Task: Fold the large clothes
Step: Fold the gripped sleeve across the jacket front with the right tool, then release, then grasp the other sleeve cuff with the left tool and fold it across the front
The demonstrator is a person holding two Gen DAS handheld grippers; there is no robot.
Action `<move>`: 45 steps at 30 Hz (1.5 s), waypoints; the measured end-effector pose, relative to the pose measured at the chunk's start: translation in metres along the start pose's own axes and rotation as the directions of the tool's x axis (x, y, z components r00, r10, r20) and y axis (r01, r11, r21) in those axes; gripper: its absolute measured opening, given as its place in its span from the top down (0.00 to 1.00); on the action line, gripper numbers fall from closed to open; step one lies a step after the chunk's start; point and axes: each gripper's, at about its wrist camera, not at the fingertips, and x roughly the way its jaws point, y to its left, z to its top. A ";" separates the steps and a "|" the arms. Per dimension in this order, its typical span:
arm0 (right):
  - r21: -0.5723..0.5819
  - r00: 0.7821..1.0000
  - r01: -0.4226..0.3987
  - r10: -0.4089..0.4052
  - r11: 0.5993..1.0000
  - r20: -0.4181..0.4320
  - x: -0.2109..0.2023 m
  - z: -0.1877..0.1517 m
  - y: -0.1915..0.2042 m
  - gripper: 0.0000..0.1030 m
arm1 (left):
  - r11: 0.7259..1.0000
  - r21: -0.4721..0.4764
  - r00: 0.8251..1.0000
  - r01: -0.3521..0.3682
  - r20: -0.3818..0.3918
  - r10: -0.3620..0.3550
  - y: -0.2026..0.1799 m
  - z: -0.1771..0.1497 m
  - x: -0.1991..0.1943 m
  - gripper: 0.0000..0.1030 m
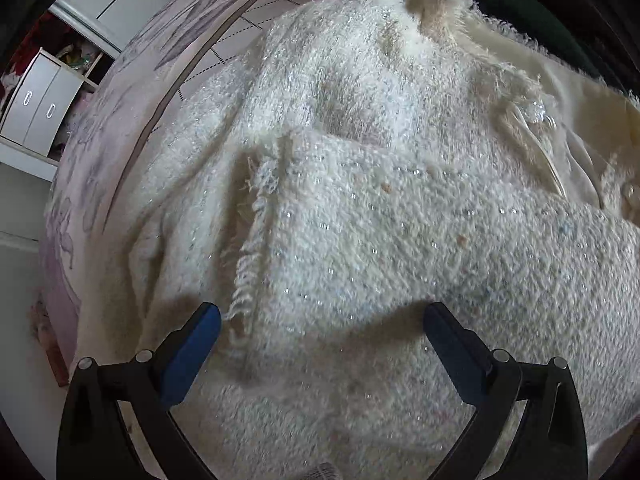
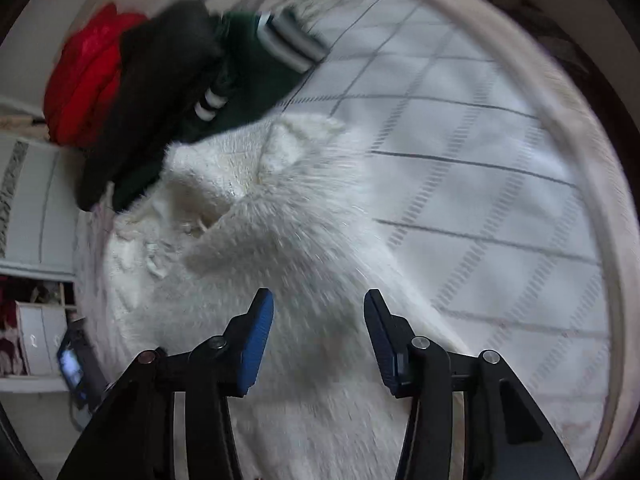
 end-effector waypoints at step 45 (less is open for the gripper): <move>-0.408 0.905 0.341 -0.413 0.847 -0.102 0.112 -0.270 0.296 0.41 | 0.430 -0.884 0.978 0.183 0.117 -0.175 0.514 -0.140 0.097 0.82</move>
